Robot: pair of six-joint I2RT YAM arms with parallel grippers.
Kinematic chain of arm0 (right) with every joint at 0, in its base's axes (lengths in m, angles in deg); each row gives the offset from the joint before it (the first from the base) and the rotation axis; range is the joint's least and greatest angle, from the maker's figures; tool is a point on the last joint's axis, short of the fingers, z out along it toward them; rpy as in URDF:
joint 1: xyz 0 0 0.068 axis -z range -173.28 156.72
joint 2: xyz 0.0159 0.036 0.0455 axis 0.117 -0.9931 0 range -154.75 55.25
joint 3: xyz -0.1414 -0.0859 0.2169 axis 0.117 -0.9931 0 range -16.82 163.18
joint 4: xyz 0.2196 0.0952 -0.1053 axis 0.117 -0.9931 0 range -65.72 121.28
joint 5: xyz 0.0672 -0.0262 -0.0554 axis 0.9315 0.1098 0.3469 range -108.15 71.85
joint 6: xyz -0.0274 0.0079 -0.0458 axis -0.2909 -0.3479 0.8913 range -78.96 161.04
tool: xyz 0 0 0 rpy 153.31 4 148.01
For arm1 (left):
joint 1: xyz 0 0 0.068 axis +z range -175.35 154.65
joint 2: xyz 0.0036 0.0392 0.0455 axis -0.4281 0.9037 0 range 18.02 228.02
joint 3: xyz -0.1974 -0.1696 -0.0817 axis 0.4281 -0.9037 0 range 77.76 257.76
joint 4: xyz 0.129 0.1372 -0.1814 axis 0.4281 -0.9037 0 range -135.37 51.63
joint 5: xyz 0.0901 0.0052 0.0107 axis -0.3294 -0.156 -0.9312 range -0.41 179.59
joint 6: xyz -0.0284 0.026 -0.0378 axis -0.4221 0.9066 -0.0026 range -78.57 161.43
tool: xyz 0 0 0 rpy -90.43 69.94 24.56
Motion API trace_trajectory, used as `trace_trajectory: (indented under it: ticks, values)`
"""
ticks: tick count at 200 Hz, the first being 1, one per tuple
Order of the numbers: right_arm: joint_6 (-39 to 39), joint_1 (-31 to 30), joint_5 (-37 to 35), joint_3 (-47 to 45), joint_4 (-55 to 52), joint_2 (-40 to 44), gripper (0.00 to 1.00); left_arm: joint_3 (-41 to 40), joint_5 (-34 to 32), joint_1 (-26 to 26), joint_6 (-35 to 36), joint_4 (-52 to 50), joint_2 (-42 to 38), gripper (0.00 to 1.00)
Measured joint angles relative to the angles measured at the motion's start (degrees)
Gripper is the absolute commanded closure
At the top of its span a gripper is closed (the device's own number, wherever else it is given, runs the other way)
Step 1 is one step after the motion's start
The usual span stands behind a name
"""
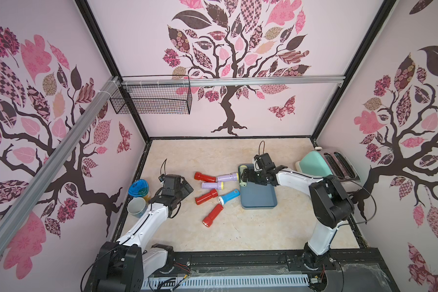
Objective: Put the flashlights into the storage boxes
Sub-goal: Place the flashlight at the storage box, then pick up the flashlight from the center of the board.
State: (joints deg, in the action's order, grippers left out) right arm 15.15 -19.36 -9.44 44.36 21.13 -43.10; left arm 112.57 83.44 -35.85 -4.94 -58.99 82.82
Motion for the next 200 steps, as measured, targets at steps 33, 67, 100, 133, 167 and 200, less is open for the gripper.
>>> trace_trajectory:
  ticks: [33, 67, 100, 133, 167, 200]
  values:
    - [4.15, 1.25, -5.42, -11.78, 1.99, 20.15, 0.01, 5.66, -6.45, -11.39, 4.07, -5.64, -0.09, 0.02]
    - [1.2, 4.92, -9.25, -29.16, 10.49, 39.21, 0.01, 8.61, -8.5, -17.22, 11.89, -1.55, -0.57, 0.03]
    - [-1.42, 4.9, -14.19, -39.65, 11.28, 47.01, 0.01, 8.9, -1.2, -9.55, 13.77, 0.04, 0.42, 0.03]
    - [-4.33, 4.9, -17.92, -42.53, 9.97, 51.6, 0.01, 8.98, 6.32, -8.9, 17.73, 2.97, 0.7, 0.19]
    - [-6.32, 4.9, -20.79, -42.99, 10.32, 56.59, 0.0, 13.44, 4.74, -22.27, 26.18, -0.26, 6.36, 0.33]
    - [-7.39, 4.9, -23.19, -43.71, 9.99, 58.21, 0.01, 16.79, 2.64, -30.73, 33.14, -2.69, 14.21, 0.41]
